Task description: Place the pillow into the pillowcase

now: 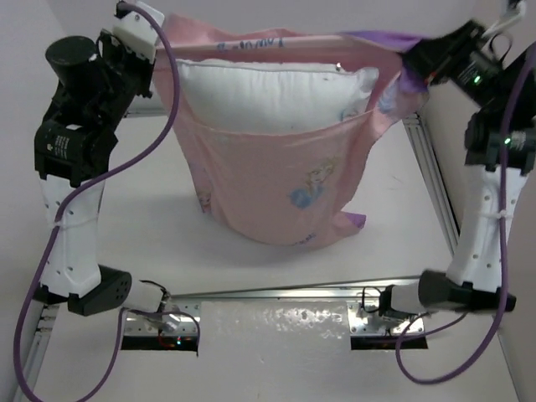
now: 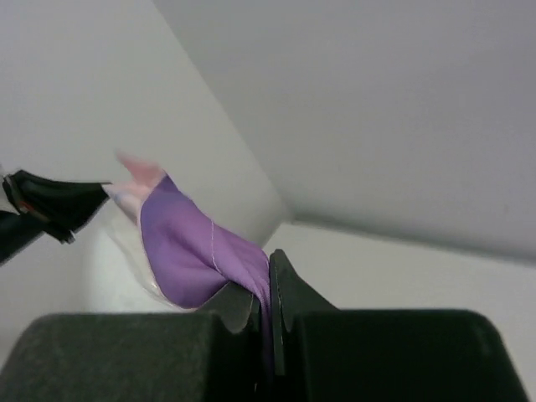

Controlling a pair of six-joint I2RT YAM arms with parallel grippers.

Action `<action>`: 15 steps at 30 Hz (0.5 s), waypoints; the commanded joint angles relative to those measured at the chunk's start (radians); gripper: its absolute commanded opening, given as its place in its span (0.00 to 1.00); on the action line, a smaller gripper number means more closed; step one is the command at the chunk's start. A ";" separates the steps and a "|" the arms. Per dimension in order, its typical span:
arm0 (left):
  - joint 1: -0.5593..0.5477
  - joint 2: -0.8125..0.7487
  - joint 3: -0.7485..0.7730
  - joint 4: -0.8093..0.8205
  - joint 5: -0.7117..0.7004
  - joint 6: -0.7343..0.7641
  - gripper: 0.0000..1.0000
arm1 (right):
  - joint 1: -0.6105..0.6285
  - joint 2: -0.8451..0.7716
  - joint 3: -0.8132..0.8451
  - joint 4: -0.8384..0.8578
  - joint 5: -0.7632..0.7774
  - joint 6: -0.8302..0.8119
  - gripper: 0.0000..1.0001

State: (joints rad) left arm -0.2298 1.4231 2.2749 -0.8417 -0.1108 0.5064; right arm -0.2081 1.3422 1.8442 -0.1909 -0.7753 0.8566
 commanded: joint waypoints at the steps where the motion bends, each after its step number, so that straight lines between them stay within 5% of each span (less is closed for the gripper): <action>1: 0.060 -0.095 0.238 0.411 -0.283 0.150 0.00 | -0.125 0.166 0.555 -0.050 0.196 -0.021 0.00; 2: 0.060 -0.070 0.291 0.399 -0.324 0.156 0.00 | -0.125 0.198 0.815 -0.109 0.226 -0.043 0.00; 3: 0.060 -0.088 0.246 0.280 -0.363 0.158 0.00 | -0.123 0.190 0.763 -0.155 0.197 -0.069 0.00; 4: 0.060 -0.130 -0.066 0.248 -0.435 0.144 0.00 | -0.114 0.063 0.270 -0.042 0.165 -0.071 0.00; 6: 0.060 -0.235 -0.343 0.409 -0.457 0.161 0.00 | -0.129 -0.078 -0.209 0.615 0.201 0.280 0.00; 8: 0.060 -0.163 -0.025 0.425 -0.388 0.191 0.00 | -0.177 0.062 0.301 0.377 0.173 0.209 0.00; 10: 0.060 0.067 0.544 0.420 -0.413 0.239 0.00 | -0.177 0.213 0.827 0.135 0.234 0.157 0.00; 11: 0.060 0.036 0.537 0.440 -0.435 0.242 0.00 | -0.175 0.216 0.788 0.162 0.200 0.203 0.00; 12: 0.058 -0.046 0.411 0.496 -0.458 0.253 0.00 | -0.175 0.162 0.639 0.219 0.173 0.237 0.00; 13: 0.060 -0.231 -0.008 0.600 -0.492 0.286 0.00 | -0.175 0.006 0.185 0.512 0.188 0.362 0.00; 15: 0.060 -0.259 -0.201 0.716 -0.495 0.328 0.00 | -0.175 -0.041 0.014 0.660 0.263 0.369 0.00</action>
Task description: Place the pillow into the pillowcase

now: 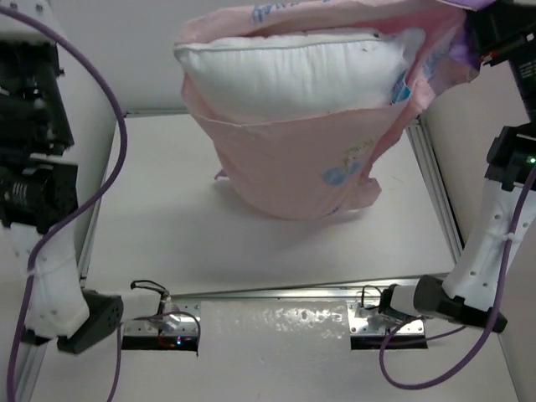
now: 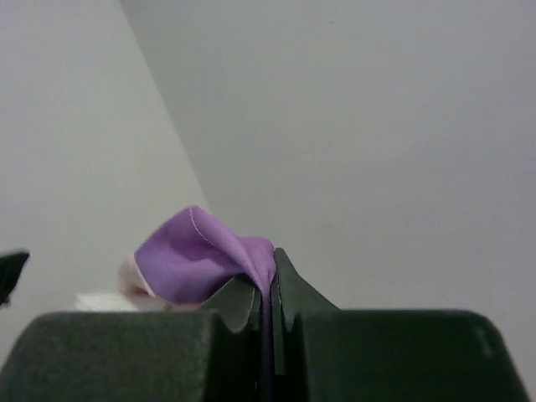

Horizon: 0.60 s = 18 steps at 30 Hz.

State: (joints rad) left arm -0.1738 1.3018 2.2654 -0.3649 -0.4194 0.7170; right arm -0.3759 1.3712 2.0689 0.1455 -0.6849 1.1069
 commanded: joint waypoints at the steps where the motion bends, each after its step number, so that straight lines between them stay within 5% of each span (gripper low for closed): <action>1: 0.003 -0.095 -0.006 0.181 -0.191 0.099 0.00 | -0.008 -0.049 -0.067 0.207 0.154 0.088 0.00; 4: -0.001 0.071 0.322 0.126 -0.187 0.145 0.00 | -0.008 0.055 0.150 0.237 0.127 0.143 0.00; 8: -0.001 -0.114 -0.011 0.066 -0.008 0.064 0.00 | -0.006 0.042 0.094 0.250 0.137 0.155 0.00; 11: 0.000 -0.125 -0.130 -0.321 0.392 -0.075 0.03 | -0.008 0.014 -0.009 0.339 0.114 0.212 0.00; 12: 0.000 -0.119 -0.185 -0.371 0.522 -0.092 0.11 | -0.006 0.020 -0.004 0.351 0.099 0.225 0.00; 13: -0.001 -0.115 -0.222 -0.390 0.683 -0.152 0.33 | -0.006 0.040 0.019 0.389 0.082 0.246 0.00; 15: -0.001 -0.056 -0.236 -0.407 0.789 -0.256 0.53 | -0.006 0.054 0.033 0.469 0.051 0.342 0.00; 18: -0.074 0.100 -0.068 -0.462 0.941 -0.329 0.63 | -0.006 0.039 0.031 0.465 0.061 0.366 0.00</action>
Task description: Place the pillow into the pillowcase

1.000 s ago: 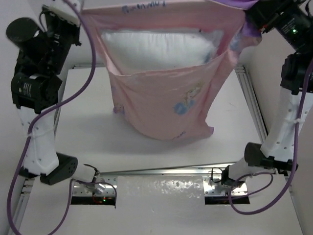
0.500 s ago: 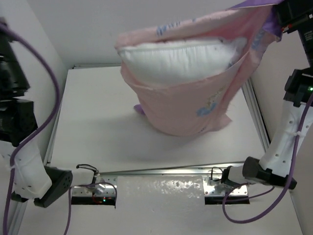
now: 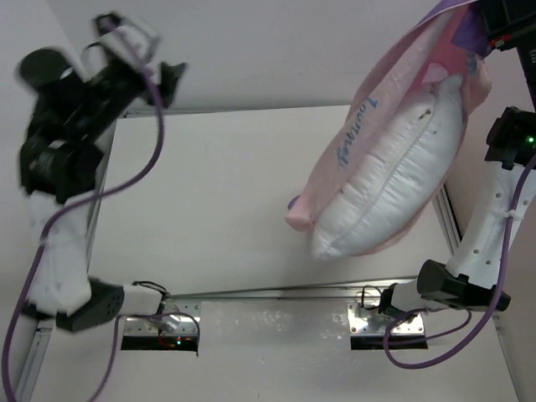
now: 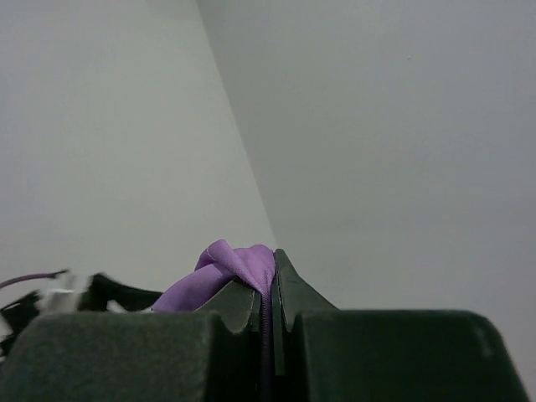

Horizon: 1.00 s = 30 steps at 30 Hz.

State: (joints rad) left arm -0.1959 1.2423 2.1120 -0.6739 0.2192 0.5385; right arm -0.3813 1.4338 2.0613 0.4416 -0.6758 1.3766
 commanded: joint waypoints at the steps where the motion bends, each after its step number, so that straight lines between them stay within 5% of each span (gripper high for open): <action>1: -0.223 0.196 0.136 -0.179 0.239 -0.140 0.69 | -0.001 -0.053 0.002 0.167 0.065 0.081 0.00; 3: -0.388 0.273 0.192 -0.223 0.175 -0.111 0.80 | -0.001 -0.076 -0.016 0.123 0.087 0.049 0.00; 4: -0.484 0.287 0.183 -0.217 0.166 -0.117 0.97 | -0.001 -0.084 -0.006 0.106 0.088 0.018 0.00; 11: -0.714 0.305 0.137 -0.184 0.092 -0.140 1.00 | 0.010 -0.040 0.007 0.016 0.097 -0.014 0.00; 18: -0.728 0.257 0.158 -0.046 0.039 -0.146 1.00 | 0.415 0.181 0.209 -0.290 0.191 -0.369 0.00; 24: -0.726 0.246 0.169 0.020 -0.062 -0.221 1.00 | 0.514 0.258 0.198 -0.280 0.251 -0.430 0.00; 27: -0.726 0.276 0.149 0.072 -0.277 -0.249 1.00 | 0.564 0.240 0.149 -0.271 0.266 -0.464 0.00; 30: -0.725 0.298 0.080 0.185 -0.538 -0.096 1.00 | 0.584 0.229 0.146 -0.280 0.271 -0.487 0.00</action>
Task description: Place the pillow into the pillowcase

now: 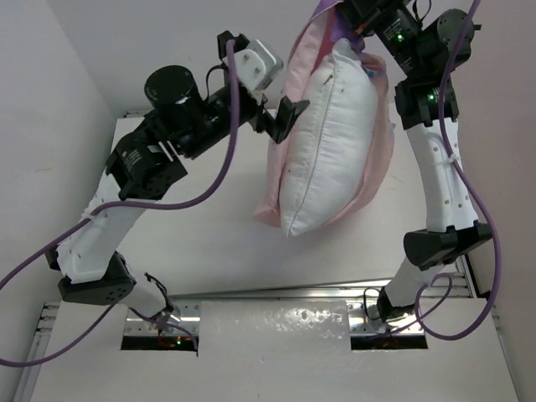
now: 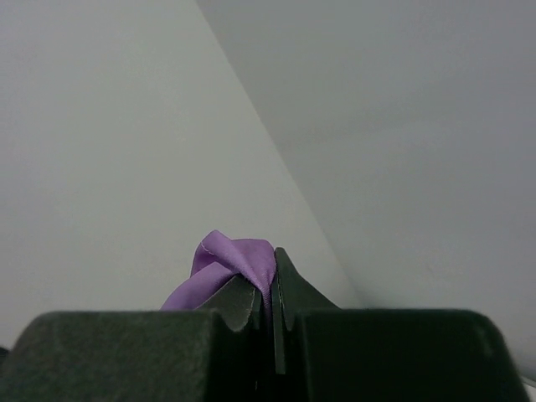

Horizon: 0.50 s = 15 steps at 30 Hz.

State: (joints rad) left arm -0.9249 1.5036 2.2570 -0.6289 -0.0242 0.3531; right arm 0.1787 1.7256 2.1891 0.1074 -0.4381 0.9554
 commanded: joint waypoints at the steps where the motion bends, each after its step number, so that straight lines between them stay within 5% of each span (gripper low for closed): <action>1: 0.017 0.035 -0.088 0.185 -0.360 0.116 1.00 | 0.025 -0.066 0.024 0.052 0.033 -0.069 0.00; 7: 0.214 0.138 -0.034 0.134 -0.212 0.018 0.93 | 0.030 -0.089 0.035 0.045 0.032 -0.087 0.00; 9: 0.224 0.136 -0.071 0.095 -0.168 -0.018 0.82 | 0.030 -0.096 0.037 0.028 0.032 -0.096 0.00; 15: 0.225 0.122 -0.050 0.017 0.145 -0.081 0.75 | 0.030 -0.103 0.029 0.000 0.033 -0.124 0.00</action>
State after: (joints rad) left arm -0.6949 1.6630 2.1582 -0.5915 -0.0528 0.3256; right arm 0.2096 1.6516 2.1902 0.0727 -0.4213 0.8581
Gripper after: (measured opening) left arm 0.770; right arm 0.009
